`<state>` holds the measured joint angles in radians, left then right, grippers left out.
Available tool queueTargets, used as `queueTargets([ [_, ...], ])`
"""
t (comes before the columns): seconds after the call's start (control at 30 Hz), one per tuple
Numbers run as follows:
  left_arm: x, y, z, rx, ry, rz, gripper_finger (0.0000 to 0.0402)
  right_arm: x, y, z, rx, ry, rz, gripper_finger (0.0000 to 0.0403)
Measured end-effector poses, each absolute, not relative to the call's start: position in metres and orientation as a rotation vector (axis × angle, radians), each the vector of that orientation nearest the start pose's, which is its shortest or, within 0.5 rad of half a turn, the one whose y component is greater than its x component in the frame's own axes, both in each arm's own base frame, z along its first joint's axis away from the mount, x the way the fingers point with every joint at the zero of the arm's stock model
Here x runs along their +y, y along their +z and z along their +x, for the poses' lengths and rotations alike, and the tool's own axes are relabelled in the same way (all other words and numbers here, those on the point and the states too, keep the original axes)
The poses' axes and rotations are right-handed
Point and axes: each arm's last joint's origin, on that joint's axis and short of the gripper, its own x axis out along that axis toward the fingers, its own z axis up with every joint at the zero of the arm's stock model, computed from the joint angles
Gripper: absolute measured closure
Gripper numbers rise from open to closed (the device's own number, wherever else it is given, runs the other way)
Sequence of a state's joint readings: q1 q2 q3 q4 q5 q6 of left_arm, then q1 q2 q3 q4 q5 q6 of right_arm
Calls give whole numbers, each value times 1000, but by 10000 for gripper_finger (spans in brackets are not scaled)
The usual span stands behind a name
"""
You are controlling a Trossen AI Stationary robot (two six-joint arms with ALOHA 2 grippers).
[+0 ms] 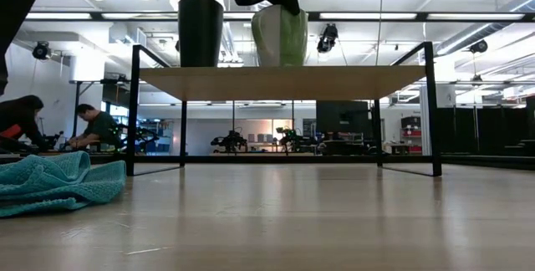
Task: Stack small to large cups/mugs on shelf
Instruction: Put the green mug on the shelf
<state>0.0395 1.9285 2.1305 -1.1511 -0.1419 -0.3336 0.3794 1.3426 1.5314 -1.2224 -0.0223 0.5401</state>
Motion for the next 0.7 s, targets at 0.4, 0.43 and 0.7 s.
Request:
queueTargets([
  [0.4, 20, 378, 395, 931, 317, -254, 369, 89, 383, 222, 1087, 80, 300, 326],
  [0.43, 20, 379, 395, 929, 318, -255, 363, 89, 383, 222, 1087, 81, 300, 326],
  [0.7, 20, 379, 395, 922, 325, -254, 334, 89, 383, 222, 1087, 81, 300, 325],
])
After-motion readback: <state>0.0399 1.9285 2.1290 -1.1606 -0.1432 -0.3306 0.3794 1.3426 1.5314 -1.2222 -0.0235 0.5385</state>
